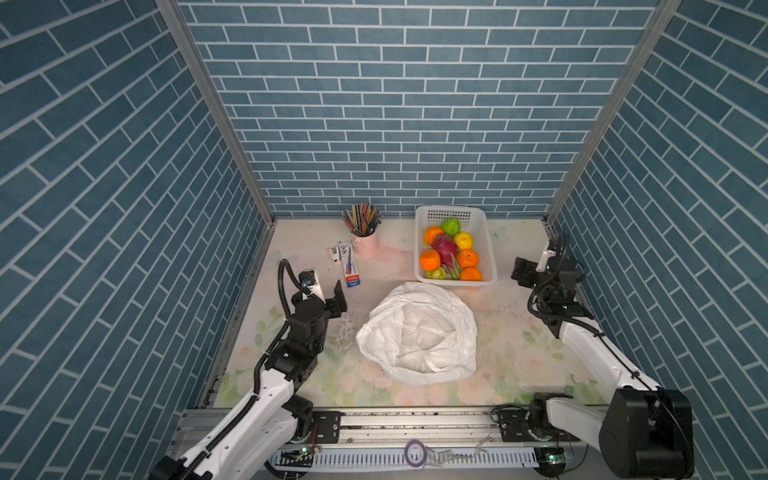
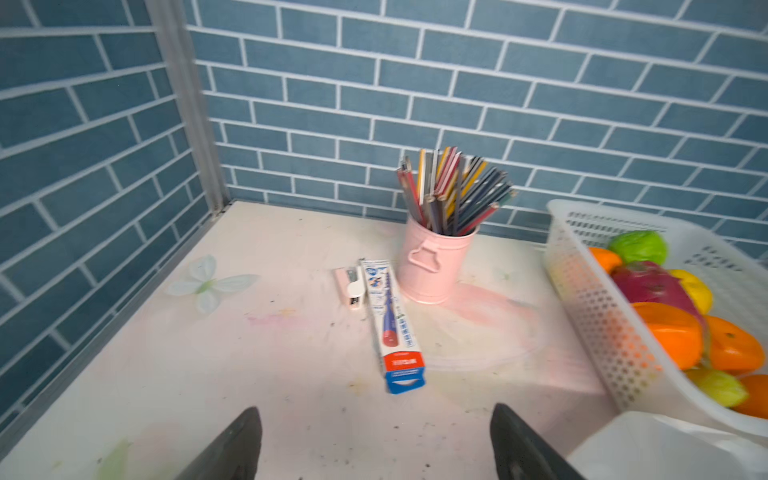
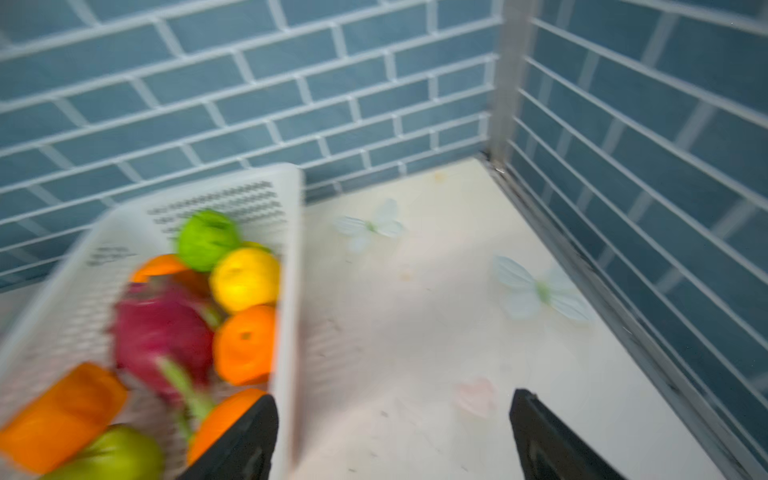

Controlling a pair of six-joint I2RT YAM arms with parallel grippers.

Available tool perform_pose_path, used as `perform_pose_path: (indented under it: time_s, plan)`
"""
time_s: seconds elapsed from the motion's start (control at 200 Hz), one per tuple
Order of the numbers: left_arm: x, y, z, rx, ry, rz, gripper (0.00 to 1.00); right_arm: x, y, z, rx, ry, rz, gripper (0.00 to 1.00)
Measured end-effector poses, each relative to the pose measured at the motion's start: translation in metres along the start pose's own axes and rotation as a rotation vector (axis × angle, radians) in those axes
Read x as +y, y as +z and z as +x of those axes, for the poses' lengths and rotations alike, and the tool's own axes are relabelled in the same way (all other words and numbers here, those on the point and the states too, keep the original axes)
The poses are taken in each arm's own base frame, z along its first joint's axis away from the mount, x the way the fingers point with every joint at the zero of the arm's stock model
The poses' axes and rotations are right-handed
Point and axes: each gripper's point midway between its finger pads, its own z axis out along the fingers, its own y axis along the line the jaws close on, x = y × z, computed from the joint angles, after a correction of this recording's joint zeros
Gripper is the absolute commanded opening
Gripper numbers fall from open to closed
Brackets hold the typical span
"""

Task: Untie the knot of the plastic bag and take out the fruit

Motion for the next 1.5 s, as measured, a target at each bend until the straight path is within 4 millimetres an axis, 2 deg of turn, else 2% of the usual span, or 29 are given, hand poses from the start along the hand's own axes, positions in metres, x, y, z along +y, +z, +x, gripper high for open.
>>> perform_pose_path:
  time_s: [0.055, 0.115, 0.225, 0.315, 0.42, 0.515, 0.61, 0.665, 0.695, 0.745, 0.81, 0.865, 0.915, 1.115, 1.495]
  plan:
    - [0.012, 0.005, 0.008, 0.003, 0.028, -0.042, 0.86, -0.02, 0.003, 0.022, 0.03, 0.003, 0.067, 0.87]
    - [0.024, 0.008, 0.014, 0.004, 0.055, -0.078, 0.86, -0.03, 0.009, 0.047, 0.061, -0.004, 0.105, 0.87]
    - [0.043, 0.014, 0.03, 0.007, 0.09, -0.132, 0.87, -0.04, 0.026, 0.086, 0.112, -0.026, 0.132, 0.89]
    - [0.053, 0.021, 0.048, 0.03, 0.115, -0.15, 0.87, -0.042, 0.041, 0.105, 0.148, -0.061, 0.134, 0.88]
    - [0.06, 0.03, 0.066, 0.057, 0.138, -0.142, 0.87, -0.037, 0.053, 0.096, 0.084, -0.099, 0.114, 0.91]
    - [0.059, 0.037, 0.07, 0.055, 0.151, -0.118, 0.87, -0.03, 0.056, 0.082, 0.018, -0.119, 0.079, 0.93]
    - [0.056, 0.045, 0.067, 0.033, 0.16, -0.091, 0.87, -0.022, 0.044, 0.072, -0.099, -0.13, 0.007, 0.97]
    - [0.056, 0.052, 0.065, 0.027, 0.162, -0.082, 0.88, -0.022, 0.034, 0.082, -0.127, -0.137, -0.014, 0.9]
    - [0.055, 0.056, 0.063, 0.023, 0.162, -0.075, 0.88, -0.025, 0.031, 0.091, -0.11, -0.14, -0.013, 0.97]
    - [0.054, 0.064, 0.059, 0.005, 0.159, -0.062, 0.88, -0.027, 0.03, 0.097, -0.096, -0.144, -0.007, 0.99]
    - [0.051, 0.075, 0.059, -0.018, 0.161, -0.042, 0.88, -0.023, 0.029, 0.085, -0.146, -0.152, -0.012, 0.99]
    - [0.049, 0.084, 0.072, 0.029, 0.172, -0.024, 0.88, -0.02, 0.028, 0.078, -0.173, -0.151, -0.018, 0.98]
    - [0.047, 0.089, 0.076, 0.041, 0.172, -0.006, 0.88, -0.019, 0.029, 0.075, -0.181, -0.15, -0.019, 0.98]
    - [0.044, 0.093, 0.063, 0.002, 0.163, 0.023, 0.88, -0.018, 0.028, 0.069, -0.203, -0.148, -0.022, 0.98]
    - [0.041, 0.093, 0.062, -0.002, 0.162, 0.038, 0.88, -0.017, 0.029, 0.067, -0.207, -0.148, -0.023, 0.98]
